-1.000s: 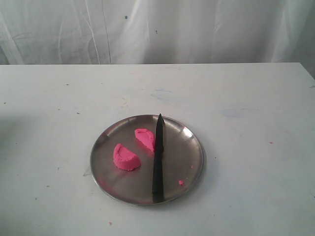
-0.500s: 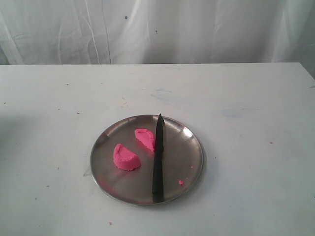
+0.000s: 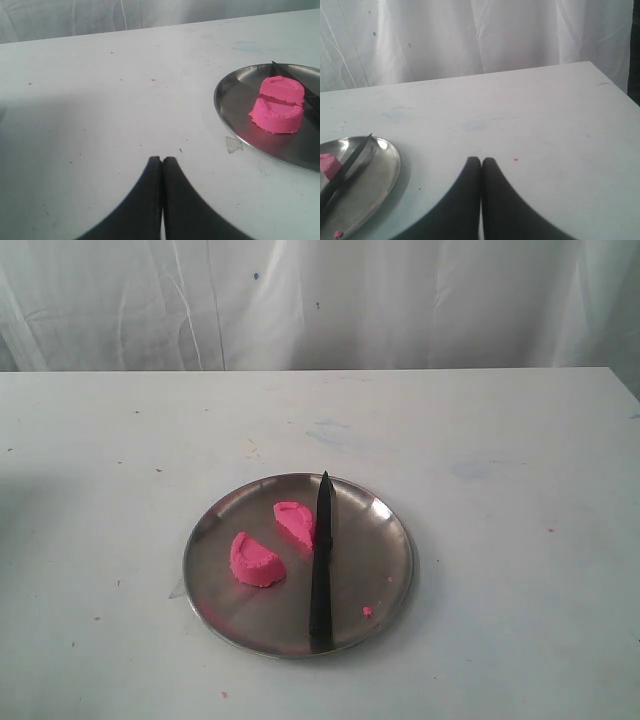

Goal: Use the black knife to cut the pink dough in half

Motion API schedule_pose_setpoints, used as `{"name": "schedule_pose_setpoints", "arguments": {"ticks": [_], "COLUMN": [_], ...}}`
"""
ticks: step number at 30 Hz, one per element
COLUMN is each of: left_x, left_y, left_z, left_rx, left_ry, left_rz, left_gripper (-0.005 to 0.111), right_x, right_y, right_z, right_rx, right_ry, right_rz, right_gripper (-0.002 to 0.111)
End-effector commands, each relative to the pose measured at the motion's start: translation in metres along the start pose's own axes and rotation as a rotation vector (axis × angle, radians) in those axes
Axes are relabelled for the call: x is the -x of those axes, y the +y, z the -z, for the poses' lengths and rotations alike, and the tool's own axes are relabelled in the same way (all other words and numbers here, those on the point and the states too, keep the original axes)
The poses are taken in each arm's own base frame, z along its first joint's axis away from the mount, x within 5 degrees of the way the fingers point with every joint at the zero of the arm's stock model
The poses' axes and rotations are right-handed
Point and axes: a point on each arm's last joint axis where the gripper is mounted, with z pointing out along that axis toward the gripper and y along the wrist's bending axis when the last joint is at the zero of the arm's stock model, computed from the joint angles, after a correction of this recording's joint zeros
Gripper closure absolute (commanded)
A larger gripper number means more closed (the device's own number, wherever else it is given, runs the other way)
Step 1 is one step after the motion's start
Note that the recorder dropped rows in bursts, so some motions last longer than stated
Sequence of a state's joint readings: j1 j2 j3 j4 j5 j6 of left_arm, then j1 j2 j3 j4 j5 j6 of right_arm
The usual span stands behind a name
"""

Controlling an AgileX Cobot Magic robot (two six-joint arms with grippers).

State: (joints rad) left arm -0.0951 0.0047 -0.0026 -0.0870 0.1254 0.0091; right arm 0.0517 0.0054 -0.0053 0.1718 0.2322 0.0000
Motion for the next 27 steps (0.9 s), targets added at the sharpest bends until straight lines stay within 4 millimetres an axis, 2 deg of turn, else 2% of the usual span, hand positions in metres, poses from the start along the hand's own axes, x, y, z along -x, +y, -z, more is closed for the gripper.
{"name": "schedule_pose_setpoints", "arguments": {"ticks": [1, 27], "left_x": [-0.0018, -0.0018], "left_y": [-0.0002, -0.0002], "left_z": [0.0000, 0.0000], "left_rx": [-0.001, -0.001], "left_ry": [0.011, 0.011], "left_rz": [0.013, 0.013], "left_gripper": [0.107, 0.107], "right_x": [-0.0007, -0.0007], "right_y": [-0.0004, -0.0004], "right_z": [0.0000, 0.0000], "right_rx": [-0.003, -0.003], "right_ry": [-0.009, -0.009], "right_rz": [0.004, -0.016], "right_gripper": [0.108, 0.108]}}
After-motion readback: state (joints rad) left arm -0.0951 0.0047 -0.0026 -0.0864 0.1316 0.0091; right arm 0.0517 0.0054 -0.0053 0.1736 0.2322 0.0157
